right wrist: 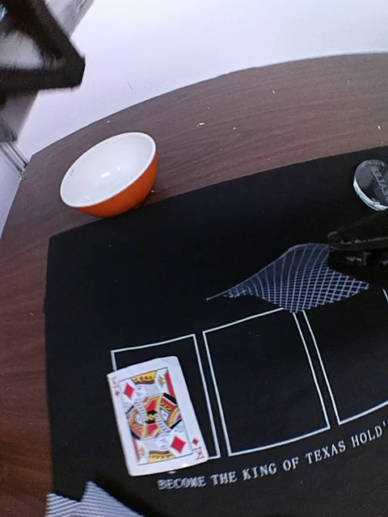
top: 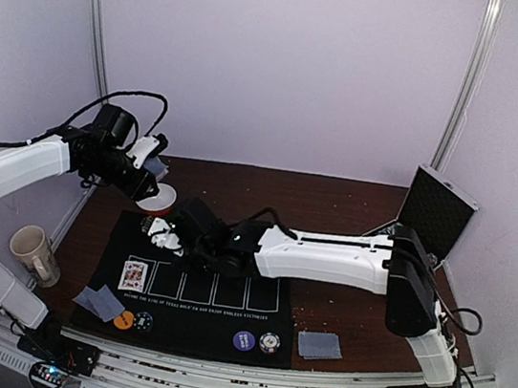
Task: Distribute texas hold em gaming equipment
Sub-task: Flop the poker card in the community card area, then adjust the poker card in the community card area.
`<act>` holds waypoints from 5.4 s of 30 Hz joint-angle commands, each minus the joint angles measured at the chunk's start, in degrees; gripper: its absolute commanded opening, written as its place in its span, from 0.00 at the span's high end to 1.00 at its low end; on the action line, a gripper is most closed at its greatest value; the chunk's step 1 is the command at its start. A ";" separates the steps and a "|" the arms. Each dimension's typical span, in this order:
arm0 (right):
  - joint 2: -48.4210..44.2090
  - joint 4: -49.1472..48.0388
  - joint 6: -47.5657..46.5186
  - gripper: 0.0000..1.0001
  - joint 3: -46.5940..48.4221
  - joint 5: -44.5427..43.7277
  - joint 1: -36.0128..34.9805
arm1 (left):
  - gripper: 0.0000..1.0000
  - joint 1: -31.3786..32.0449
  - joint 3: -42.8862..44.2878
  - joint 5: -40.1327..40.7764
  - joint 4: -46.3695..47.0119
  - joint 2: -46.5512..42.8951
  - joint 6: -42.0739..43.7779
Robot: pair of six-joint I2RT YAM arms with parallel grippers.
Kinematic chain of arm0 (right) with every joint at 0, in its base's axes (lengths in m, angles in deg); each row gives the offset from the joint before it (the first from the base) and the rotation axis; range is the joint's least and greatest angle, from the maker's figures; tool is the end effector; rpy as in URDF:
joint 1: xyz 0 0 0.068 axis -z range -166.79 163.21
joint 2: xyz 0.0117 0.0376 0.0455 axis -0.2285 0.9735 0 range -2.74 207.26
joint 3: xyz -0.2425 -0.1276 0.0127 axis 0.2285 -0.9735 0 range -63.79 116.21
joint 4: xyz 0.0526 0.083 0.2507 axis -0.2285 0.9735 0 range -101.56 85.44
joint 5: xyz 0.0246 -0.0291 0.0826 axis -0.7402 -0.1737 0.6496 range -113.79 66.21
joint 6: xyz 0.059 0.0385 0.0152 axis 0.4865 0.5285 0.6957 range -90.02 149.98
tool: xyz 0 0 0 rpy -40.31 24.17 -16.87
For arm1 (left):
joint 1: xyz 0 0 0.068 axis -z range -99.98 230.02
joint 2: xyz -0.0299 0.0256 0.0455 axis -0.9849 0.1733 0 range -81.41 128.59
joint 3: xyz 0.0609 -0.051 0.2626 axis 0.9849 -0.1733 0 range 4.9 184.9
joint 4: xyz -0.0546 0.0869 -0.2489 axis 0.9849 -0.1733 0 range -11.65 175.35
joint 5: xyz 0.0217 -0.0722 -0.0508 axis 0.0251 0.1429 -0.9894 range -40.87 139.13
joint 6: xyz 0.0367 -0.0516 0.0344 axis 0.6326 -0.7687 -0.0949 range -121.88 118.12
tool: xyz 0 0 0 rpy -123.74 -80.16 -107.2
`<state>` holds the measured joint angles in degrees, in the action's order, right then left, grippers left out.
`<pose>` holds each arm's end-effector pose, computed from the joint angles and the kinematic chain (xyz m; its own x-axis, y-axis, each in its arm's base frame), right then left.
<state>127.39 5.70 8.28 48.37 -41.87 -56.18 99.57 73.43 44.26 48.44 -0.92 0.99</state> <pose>0.2136 0.5152 0.2200 0.1073 -0.7132 -0.6927 -0.8188 0.3318 -0.4684 0.3037 -0.1132 0.2811 -0.6896 0.2978 -0.6601 0.4211 0.9065 -0.0309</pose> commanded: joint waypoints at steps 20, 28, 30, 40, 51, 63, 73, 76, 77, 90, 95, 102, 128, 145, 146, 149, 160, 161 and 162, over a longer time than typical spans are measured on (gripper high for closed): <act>18.66 11.87 -5.61 1.00 17.50 -3.69 -7.45 | 0.59 -1.01 -0.90 -1.51 3.75 -1.92 -0.59; 19.17 13.27 7.54 1.00 20.13 5.68 -4.18 | 0.59 -1.07 -0.80 -1.90 3.77 -1.85 -0.51; 19.28 13.60 8.72 1.00 20.28 6.09 -3.78 | 0.59 -1.02 -0.69 -2.01 3.77 -1.82 -0.55; 20.85 14.62 15.85 1.00 22.94 8.51 -3.21 | 0.59 -1.04 -0.60 -2.20 3.67 -1.67 -0.47; 21.62 15.71 25.09 1.00 22.84 10.54 -3.21 | 0.59 -1.06 -0.66 -2.54 3.68 -1.56 -0.41; 22.25 15.86 30.17 1.00 22.99 9.83 -3.17 | 0.59 -1.06 -0.78 -2.74 3.68 -1.57 -0.42; 22.11 15.81 29.25 1.00 22.82 12.26 -3.12 | 0.59 -1.04 -0.77 -2.63 3.68 -1.57 -0.41; 21.96 15.70 28.85 0.93 22.82 13.12 -3.12 | 0.59 -1.07 -0.77 -2.66 3.68 -1.61 -0.38; 21.86 15.64 28.77 0.91 22.78 13.27 -3.12 | 0.59 -1.01 -0.77 -2.68 3.68 -1.57 -0.43; 18.61 13.45 23.63 0.71 20.93 20.09 -3.12 | 0.59 -1.02 -0.79 -2.85 3.68 -1.58 -0.38; 11.56 9.21 22.21 0.66 16.15 25.66 -1.61 | 0.59 -1.02 -0.77 -3.00 3.68 -1.56 -0.33; 2.18 -4.32 34.57 0.64 1.03 31.16 5.45 | 0.59 -1.03 -0.77 -2.98 3.68 -1.48 -0.33; 14.28 0.20 50.65 1.00 4.01 30.31 7.23 | 0.59 -1.04 -0.68 -2.85 3.68 -1.21 -0.35; 11.91 1.27 47.62 1.00 7.61 27.00 7.83 | 0.59 -1.03 -0.38 -3.38 3.68 -0.96 -0.26; 10.96 1.77 47.03 1.00 7.59 26.74 7.79 | 0.59 -1.01 -0.34 -3.41 3.66 -0.95 -0.25; 7.50 3.00 45.83 1.00 5.23 24.69 7.80 | 0.59 -1.02 -0.33 -3.53 3.66 -0.99 -0.26; 3.18 6.12 45.85 1.00 -6.35 22.50 5.52 | 0.59 -1.03 -0.59 -3.32 3.68 -1.43 -0.27; 3.38 6.28 45.85 1.00 -6.60 22.82 5.24 | 0.59 -1.03 -0.66 -3.32 3.68 -1.51 -0.24; 3.52 6.56 45.86 1.00 -6.87 23.12 4.97 | 0.59 -1.02 -0.68 -3.36 3.68 -1.57 -0.18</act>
<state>131.12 8.71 54.71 43.45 -17.77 -49.51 99.03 72.80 41.40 49.34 -1.38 0.73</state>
